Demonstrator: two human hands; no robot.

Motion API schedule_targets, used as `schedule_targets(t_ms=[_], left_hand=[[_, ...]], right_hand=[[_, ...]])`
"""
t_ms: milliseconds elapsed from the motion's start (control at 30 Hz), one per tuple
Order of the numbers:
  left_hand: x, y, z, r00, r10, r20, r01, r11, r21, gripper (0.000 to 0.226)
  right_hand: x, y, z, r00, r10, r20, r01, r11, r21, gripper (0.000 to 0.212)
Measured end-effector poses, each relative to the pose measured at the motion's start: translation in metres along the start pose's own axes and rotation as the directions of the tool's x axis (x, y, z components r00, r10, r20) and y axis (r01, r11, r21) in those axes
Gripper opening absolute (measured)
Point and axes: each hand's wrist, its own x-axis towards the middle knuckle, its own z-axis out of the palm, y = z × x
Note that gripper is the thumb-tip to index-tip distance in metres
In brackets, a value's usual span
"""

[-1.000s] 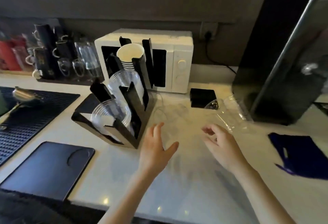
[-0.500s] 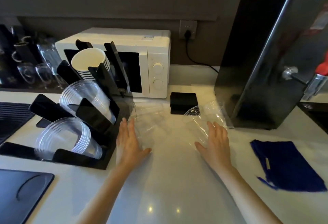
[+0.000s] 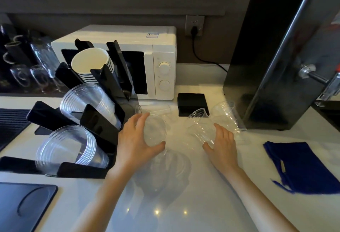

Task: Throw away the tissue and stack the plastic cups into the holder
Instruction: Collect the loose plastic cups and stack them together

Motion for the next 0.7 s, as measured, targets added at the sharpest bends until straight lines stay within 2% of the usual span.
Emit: schedule_targets(t_ms=[167, 300, 433, 500, 567, 633, 700], left_hand=[[-0.001, 0.002, 0.004, 0.987, 0.074, 0.146, -0.074, 0.997, -0.006, 0.092], [0.000, -0.001, 0.007, 0.984, 0.120, 0.134, -0.118, 0.993, -0.024, 0.089], [0.002, -0.007, 0.008, 0.981, 0.141, 0.136, -0.144, 0.990, 0.011, 0.096], [0.000, -0.008, 0.008, 0.986, 0.136, 0.094, -0.133, 0.991, -0.034, 0.103], [-0.005, -0.010, 0.008, 0.994, 0.106, 0.023, -0.103, 0.988, -0.120, 0.112], [-0.012, -0.012, 0.011, 1.000, 0.013, -0.024, -0.019, 0.962, -0.271, 0.118], [-0.018, -0.015, 0.018, 0.995, -0.102, -0.003, 0.089, 0.884, -0.459, 0.120]], right_hand=[[-0.004, -0.006, 0.005, 0.997, 0.073, 0.018, -0.075, 0.992, 0.098, 0.067], [-0.004, -0.011, 0.009, 0.987, 0.150, 0.048, -0.157, 0.968, 0.194, 0.076], [0.005, -0.016, 0.005, 0.982, 0.189, 0.004, -0.188, 0.976, 0.107, 0.080], [0.009, -0.025, -0.004, 0.986, 0.166, -0.020, -0.159, 0.965, 0.211, 0.079], [0.010, -0.041, -0.018, 0.988, 0.156, -0.022, -0.129, 0.881, 0.454, 0.071], [0.010, -0.061, -0.034, 0.987, 0.153, 0.053, -0.148, 0.719, 0.679, 0.064], [0.011, -0.078, -0.045, 0.983, 0.115, 0.140, -0.180, 0.535, 0.826, 0.071]])
